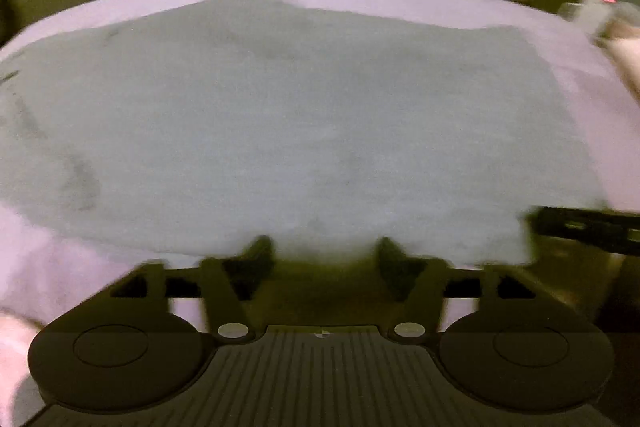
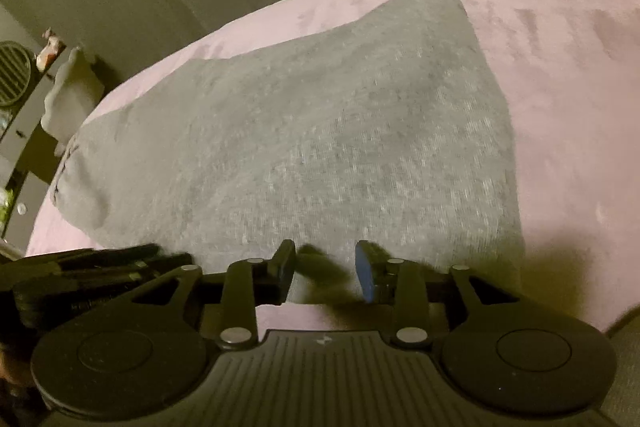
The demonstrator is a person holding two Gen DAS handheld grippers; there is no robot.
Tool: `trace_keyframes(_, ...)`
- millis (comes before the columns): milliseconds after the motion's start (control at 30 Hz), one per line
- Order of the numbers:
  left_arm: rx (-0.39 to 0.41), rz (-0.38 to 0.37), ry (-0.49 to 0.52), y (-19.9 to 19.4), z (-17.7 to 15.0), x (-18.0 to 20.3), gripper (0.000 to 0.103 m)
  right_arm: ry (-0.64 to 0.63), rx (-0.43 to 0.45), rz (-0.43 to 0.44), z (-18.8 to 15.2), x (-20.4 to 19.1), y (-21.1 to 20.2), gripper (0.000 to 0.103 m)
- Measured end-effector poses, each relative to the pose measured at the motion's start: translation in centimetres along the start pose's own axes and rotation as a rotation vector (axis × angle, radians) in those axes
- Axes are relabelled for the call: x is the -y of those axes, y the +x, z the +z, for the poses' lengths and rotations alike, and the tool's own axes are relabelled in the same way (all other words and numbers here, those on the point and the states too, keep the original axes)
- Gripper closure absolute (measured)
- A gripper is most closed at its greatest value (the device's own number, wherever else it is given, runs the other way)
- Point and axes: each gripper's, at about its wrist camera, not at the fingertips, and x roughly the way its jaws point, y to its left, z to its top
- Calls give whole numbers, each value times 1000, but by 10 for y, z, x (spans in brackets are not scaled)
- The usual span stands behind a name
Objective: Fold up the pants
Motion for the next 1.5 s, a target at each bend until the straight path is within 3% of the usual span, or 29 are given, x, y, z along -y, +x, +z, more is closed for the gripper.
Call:
trace_keyframes(67, -7, -34, -123, -4, 3, -26, 31, 14, 2, 8, 2, 4, -3, 65)
trace_keyframes(100, -1, -18, -179, -6, 4, -35, 35, 15, 12, 10, 3, 4, -5, 61)
trace_keyframes(167, 30, 57, -251, -10, 7, -55, 33, 6, 34, 9, 3, 1, -6, 43)
trace_keyframes(233, 42, 18, -319, -13, 8, -73, 30, -10, 34, 15, 4, -1, -5, 37)
trace_keyframes(300, 57, -42, -378, -18, 12, -88, 28, -31, 18, -6, 3, -3, -1, 37)
trace_keyframes(367, 89, -18, -414, -24, 12, -105, 23, -40, 8, -22, 3, -3, 2, 36)
trace_keyframes(433, 128, 29, -445, -30, 13, -125, 9, -36, 15, -19, 3, -3, 0, 34)
trace_keyframes(500, 178, 45, -498, -38, 10, -158, 7, -23, 20, -7, 3, -1, 1, 31)
trace_keyframes(733, 336, -109, -854, -33, -7, -273, 7, -27, 26, -22, 1, -3, 5, 24)
trace_keyframes(967, 306, -162, -920, 6, 2, -307, 7, -79, 27, -72, 1, -13, 11, 21)
trace_keyframes(1400, 291, -92, -770, 30, 49, -309, 2, -86, 18, -117, 9, -25, 27, 12)
trace_keyframes(1500, 313, -156, -810, 40, 52, -321, 2, -99, 14, -125, 10, -28, 30, 11)
